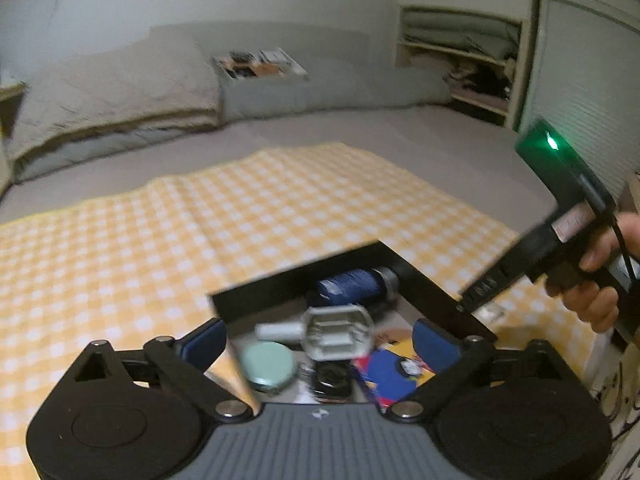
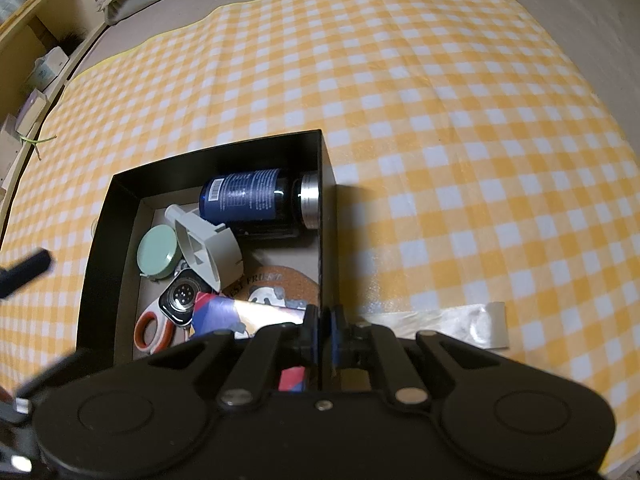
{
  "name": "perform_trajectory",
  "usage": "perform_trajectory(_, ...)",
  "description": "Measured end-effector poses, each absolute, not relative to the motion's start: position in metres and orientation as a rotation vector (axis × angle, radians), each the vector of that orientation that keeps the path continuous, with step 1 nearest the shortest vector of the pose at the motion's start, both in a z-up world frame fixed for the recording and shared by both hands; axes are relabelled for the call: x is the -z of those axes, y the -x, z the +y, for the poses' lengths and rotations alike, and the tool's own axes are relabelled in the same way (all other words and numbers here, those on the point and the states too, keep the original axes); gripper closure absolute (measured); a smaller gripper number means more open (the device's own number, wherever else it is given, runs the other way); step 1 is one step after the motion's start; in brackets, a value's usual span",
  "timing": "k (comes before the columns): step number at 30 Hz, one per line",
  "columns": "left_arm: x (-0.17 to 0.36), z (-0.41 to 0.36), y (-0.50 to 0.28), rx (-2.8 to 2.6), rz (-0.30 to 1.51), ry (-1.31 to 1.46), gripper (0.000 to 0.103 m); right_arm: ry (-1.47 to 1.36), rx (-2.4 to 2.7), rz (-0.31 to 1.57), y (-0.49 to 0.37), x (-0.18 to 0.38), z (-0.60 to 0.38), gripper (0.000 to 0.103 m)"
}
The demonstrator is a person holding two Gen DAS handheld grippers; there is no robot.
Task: Organize rigid objects
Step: 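Lower the smartwatch into the black box and open the left tool, then move the left tool over the white suction cup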
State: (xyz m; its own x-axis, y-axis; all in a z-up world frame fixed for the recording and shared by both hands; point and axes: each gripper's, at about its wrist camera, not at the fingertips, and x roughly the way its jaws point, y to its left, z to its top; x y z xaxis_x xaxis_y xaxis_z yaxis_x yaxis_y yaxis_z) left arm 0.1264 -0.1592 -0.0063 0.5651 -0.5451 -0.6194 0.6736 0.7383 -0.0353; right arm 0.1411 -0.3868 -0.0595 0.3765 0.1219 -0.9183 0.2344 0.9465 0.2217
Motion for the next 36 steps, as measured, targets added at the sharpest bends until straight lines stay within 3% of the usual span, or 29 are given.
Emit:
perform_trajectory(10, 0.021, -0.107, -0.16, 0.538, 0.643, -0.269, 0.001, -0.346, 0.074, 1.19, -0.141, 0.06, -0.387, 0.096)
perform_trajectory(12, 0.032, -0.101, -0.164, 0.536, 0.654, -0.305, 0.005, -0.347, 0.073, 1.191, -0.14, 0.06, -0.387, 0.096)
perform_trajectory(14, 0.042, -0.099, -0.168, 0.534, 0.682, -0.338, 0.022, -0.347, 0.073, 1.191, -0.14, 0.06, -0.387, 0.096)
perform_trajectory(17, 0.058, -0.098, -0.171, 0.546, 0.722, -0.365, 0.031, -0.348, 0.074, 1.192, -0.14, 0.06, -0.387, 0.096)
perform_trajectory(22, 0.081, -0.108, -0.173, 0.594, 0.701, -0.439, 0.034, -0.346, 0.078, 1.197, -0.141, 0.059, -0.387, 0.095)
perform_trajectory(25, 0.091, -0.118, -0.175, 0.613, 0.693, -0.479, 0.044, -0.346, 0.079, 1.2, -0.142, 0.059, -0.387, 0.095)
perform_trajectory(30, 0.1, -0.13, -0.182, 0.613, 0.692, -0.513, 0.051, -0.349, 0.075, 1.199, -0.143, 0.059, -0.387, 0.095)
perform_trajectory(36, 0.102, -0.142, -0.182, 0.628, 0.681, -0.583, 0.07, -0.356, 0.071, 1.201, -0.143, 0.06, -0.389, 0.095)
